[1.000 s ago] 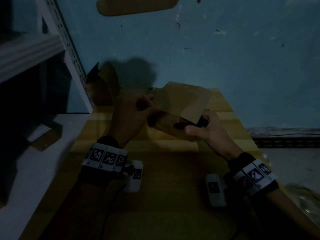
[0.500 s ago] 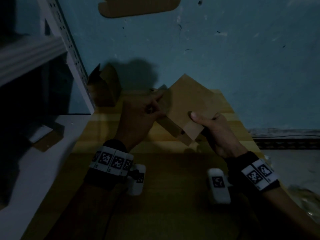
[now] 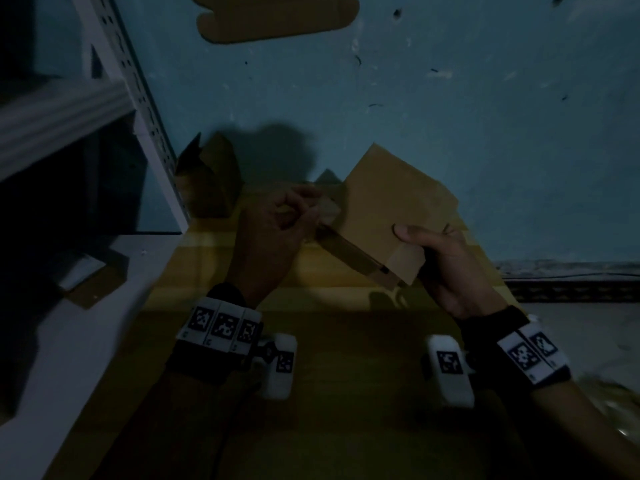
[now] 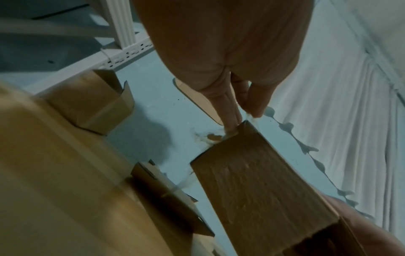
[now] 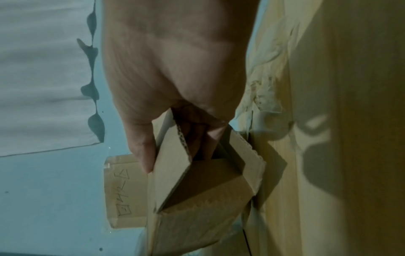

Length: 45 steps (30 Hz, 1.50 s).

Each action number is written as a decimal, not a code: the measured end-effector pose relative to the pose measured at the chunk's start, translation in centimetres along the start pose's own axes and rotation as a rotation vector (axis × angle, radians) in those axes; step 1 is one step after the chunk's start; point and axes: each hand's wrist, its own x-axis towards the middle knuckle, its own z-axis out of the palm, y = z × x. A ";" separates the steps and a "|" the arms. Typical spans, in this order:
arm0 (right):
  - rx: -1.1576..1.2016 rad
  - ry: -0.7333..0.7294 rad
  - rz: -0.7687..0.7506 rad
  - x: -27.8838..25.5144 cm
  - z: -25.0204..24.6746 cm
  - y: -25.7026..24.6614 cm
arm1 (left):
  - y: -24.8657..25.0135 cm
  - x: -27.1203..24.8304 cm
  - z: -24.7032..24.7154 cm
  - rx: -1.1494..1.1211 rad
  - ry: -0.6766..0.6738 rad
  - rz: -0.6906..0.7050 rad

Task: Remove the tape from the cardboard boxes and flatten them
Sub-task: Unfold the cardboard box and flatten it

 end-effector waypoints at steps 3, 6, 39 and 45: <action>0.013 0.013 -0.003 -0.1 -0.1 -0.1 | -0.3 0.1 -0.3 -0.029 0.025 -0.028; 0.055 0.016 0.044 -0.1 -0.1 -0.4 | 0.1 0.1 -0.4 -0.156 0.085 -0.083; 0.152 0.075 0.233 -0.2 0.0 -1.2 | 1.0 -0.4 -0.8 0.075 -0.201 0.128; 0.115 0.077 0.221 -0.2 0.0 -1.0 | -0.6 0.1 -0.3 0.242 -0.120 0.294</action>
